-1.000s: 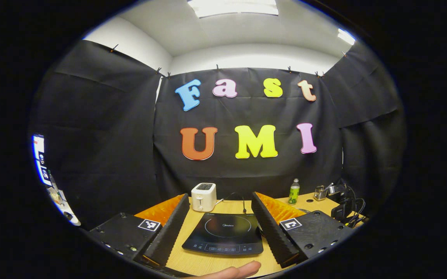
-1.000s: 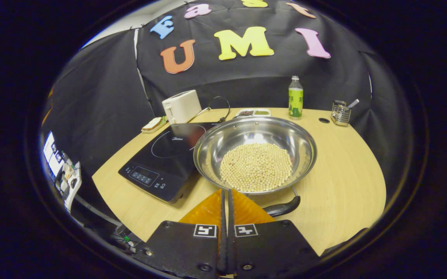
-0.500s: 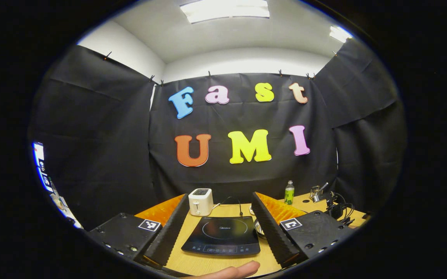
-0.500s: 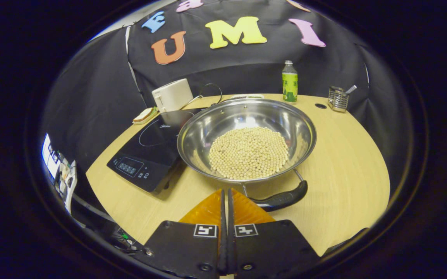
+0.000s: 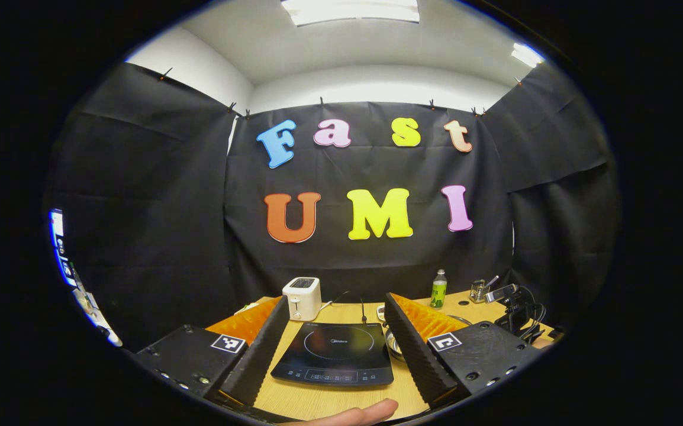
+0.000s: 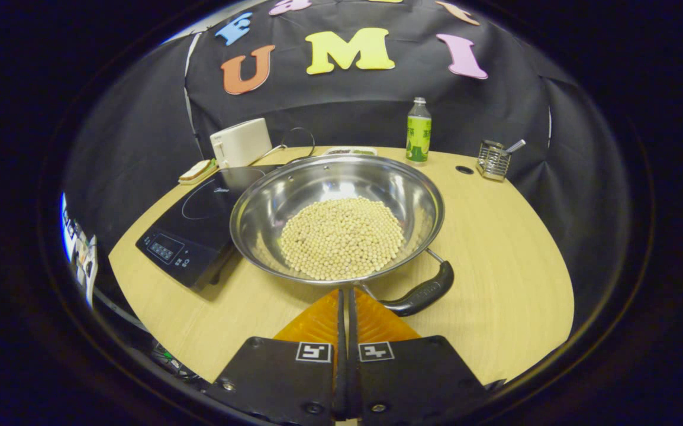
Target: First push the handle of the pot to place it horizontally, then grasp the pot with both hands and set it on the induction cooktop.
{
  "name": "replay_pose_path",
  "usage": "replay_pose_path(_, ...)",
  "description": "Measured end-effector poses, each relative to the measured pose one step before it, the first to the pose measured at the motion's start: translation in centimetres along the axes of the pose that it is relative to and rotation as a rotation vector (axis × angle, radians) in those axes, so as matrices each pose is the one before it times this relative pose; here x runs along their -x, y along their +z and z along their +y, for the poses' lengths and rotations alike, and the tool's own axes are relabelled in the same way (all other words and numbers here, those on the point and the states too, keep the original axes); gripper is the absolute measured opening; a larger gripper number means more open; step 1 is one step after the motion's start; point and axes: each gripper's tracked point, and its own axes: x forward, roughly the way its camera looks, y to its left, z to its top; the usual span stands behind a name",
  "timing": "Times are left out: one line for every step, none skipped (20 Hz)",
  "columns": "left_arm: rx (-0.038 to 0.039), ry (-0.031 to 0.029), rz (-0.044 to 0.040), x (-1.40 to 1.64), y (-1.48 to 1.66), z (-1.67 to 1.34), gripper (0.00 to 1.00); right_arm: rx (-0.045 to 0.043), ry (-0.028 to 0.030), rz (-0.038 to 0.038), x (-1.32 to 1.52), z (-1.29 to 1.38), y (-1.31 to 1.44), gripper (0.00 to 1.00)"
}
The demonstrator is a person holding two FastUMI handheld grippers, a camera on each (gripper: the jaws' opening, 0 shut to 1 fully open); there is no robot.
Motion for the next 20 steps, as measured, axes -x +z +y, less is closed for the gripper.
replay_pose_path(0.00415,0.00967,-0.00146,0.034,-0.022,0.218,0.96,0.01143,-0.01275,0.00018,-0.179,-0.589,0.191,0.04)
replay_pose_path(0.00026,0.01968,-0.01521,0.046,0.477,0.534,0.96,0.01909,-0.0118,-0.00073,-0.146,-0.522,0.097,0.01)
replay_pose_path(-0.00913,0.02103,-0.02631,0.085,0.708,0.559,0.96,0.01456,-0.00898,-0.00026,-0.187,-0.518,0.123,0.04)
replay_pose_path(-0.00311,0.01633,-0.02464,0.21,0.605,0.412,0.96,0.00395,-0.00824,0.00082,-0.04,-0.54,0.086,0.04)
replay_pose_path(0.0072,0.00663,-0.01789,0.164,0.494,0.225,0.96,-0.00014,-0.00519,0.00297,-0.176,-0.45,0.131,0.04)
replay_pose_path(0.01212,-0.00743,-0.01093,0.15,0.194,-0.299,0.95,-0.00288,-0.00502,0.00428,-0.092,-0.422,0.024,0.04)
replay_pose_path(0.01246,-0.0129,-0.00281,0.081,0.008,-0.337,0.96,-0.00524,-0.00533,0.00453,-0.107,-0.412,0.111,0.04)
replay_pose_path(0.00799,-0.01307,0.0021,0.102,0.051,-0.148,0.96,-0.00468,-0.00374,0.00148,-0.048,-0.326,-0.003,0.04)
replay_pose_path(0.00005,-0.01051,0.009,-0.067,-0.353,-0.168,0.96,-0.00642,-0.00458,0.00153,-0.188,-0.415,0.154,0.04)
replay_pose_path(-0.00642,-0.0066,0.01047,-0.222,-0.459,-0.063,0.96,-0.00564,-0.00901,0.00305,-0.199,-0.448,-0.01,0.04)
replay_pose_path(-0.01132,-0.00314,0.01056,-0.211,-0.323,-0.078,0.96,-0.00248,-0.00962,0.00298,-0.126,-0.487,0.059,0.04)
replay_pose_path(-0.00965,-0.00067,0.01098,-0.034,-0.341,-0.097,0.96,-0.00513,-0.00597,-0.00079,-0.231,-0.427,0.102,0.04)
replay_pose_path(-0.00552,-0.00344,0.01117,-0.109,-0.192,-0.085,0.96,-0.00047,-0.00441,0.004,-0.165,-0.446,0.241,0.01)
replay_pose_path(0.00063,-0.0076,0.00793,-0.225,-0.2,-0.15,0.96,-0.00038,-0.00388,0.00488,-0.075,-0.374,0.143,0.04)
replay_pose_path(0.00436,-0.00812,0.00462,-0.03,-0.16,-0.044,0.96,0.00412,-0.00939,0.00551,-0.204,-0.567,0.263,0.01)
replay_pose_path(0.00819,-0.0048,0.00138,0.081,0.037,0.049,0.96,0.00312,-0.0125,0.00188,-0.159,-0.625,0.266,0.04)
replay_pose_path(0.005,-0.00351,0.00018,0.058,-0.003,0.015,0.96,-0.00168,-0.00943,0.00196,-0.177,-0.579,0.363,0.04)
replay_pose_path(0.00014,-0.00155,-0.00052,0.092,-0.147,0.069,0.96,-0.00286,-0.00763,0.00102,-0.185,-0.49,0.222,0.04)
replay_pose_path(-0.00273,0.00099,0.00294,-0.031,-0.172,0.043,0.96,-0.00296,-0.00116,0.0011,-0.165,-0.307,0.23,0.04)
replay_pose_path(-0.00278,0.0,0.00588,-0.124,-0.22,0.041,0.96,-0.00558,-0.00502,0.00069,-0.209,-0.371,0.131,0.04)
